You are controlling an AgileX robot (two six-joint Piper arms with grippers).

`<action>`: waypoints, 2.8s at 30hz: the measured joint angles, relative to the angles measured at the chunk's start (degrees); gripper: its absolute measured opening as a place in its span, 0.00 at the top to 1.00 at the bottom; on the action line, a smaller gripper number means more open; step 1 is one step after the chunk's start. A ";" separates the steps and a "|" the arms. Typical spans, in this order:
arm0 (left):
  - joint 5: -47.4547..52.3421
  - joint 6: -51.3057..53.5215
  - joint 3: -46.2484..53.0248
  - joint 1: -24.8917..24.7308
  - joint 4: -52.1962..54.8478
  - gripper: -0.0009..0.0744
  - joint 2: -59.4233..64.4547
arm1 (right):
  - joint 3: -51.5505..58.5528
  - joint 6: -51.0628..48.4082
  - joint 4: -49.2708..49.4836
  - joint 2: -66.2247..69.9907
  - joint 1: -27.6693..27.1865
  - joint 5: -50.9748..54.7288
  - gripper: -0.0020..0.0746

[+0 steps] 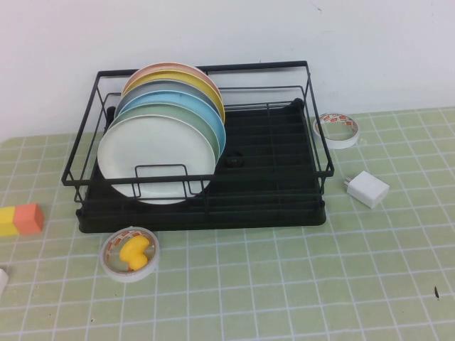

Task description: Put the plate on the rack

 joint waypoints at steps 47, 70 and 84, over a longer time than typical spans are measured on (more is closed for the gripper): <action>18.70 -0.93 37.31 0.00 1.28 0.99 -37.92 | 25.99 4.06 16.78 -12.07 0.00 -6.82 0.97; -0.23 0.05 44.12 0.10 -0.01 0.99 -51.31 | 25.99 4.06 17.06 -12.40 0.00 -6.92 0.97; 7.16 -79.20 45.85 -0.30 76.38 0.99 -51.44 | 25.99 4.06 17.14 -12.40 0.00 -6.92 0.98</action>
